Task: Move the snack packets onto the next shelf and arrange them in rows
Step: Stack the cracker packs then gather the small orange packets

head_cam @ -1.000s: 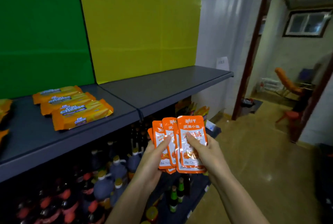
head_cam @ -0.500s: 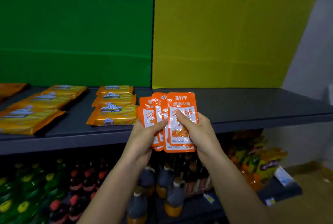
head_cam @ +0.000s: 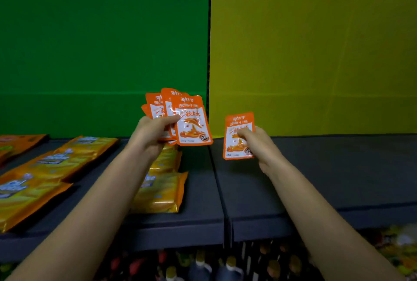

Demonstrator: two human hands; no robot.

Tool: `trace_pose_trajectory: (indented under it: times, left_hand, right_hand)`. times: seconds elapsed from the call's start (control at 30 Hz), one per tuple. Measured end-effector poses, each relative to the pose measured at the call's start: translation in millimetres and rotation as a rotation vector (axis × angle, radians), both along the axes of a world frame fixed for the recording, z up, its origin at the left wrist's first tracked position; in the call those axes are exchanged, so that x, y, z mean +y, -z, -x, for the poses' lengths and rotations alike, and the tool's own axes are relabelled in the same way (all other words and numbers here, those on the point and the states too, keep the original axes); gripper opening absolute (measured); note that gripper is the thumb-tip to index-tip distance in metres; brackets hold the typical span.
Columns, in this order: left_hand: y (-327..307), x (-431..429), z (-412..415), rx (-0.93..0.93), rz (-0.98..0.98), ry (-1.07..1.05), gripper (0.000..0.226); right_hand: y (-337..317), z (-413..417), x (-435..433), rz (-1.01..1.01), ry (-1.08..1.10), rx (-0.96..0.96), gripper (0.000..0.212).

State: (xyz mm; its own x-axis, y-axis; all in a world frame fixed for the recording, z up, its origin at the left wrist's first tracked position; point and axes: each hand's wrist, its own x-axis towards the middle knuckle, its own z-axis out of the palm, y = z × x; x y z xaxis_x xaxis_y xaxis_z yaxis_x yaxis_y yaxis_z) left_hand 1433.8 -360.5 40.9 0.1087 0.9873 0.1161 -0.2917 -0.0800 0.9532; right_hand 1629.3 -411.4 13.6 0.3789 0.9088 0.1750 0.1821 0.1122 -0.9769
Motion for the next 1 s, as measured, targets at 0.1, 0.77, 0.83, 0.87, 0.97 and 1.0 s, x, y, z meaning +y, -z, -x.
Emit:
trace_pose_trajectory:
  times: [0.1,0.77,0.83,0.87,0.97,1.0]
  left_hand:
    - [-5,22,-1,0.028,0.035,0.008,0.014]
    - [14,47,-25,0.178,0.194,0.024,0.006]
    - [14,45,-25,0.179,0.196,0.019,0.007]
    - [14,44,-26,0.180,0.196,0.016,0.007]
    - [15,39,-28,0.181,0.200,0.013,0.007]
    - [15,38,-29,0.182,0.199,0.011,0.007]
  right_hand:
    - [18,-22,41,0.155,0.007,-0.123,0.018]
    - [53,-34,124,0.344,0.193,-0.794,0.050]
    - [52,-35,122,0.347,0.191,-0.831,0.052]
    - [52,-36,120,0.349,0.192,-0.849,0.052]
    - [49,-39,113,0.357,0.205,-0.915,0.053]
    - [47,-41,110,0.366,0.206,-0.937,0.054]
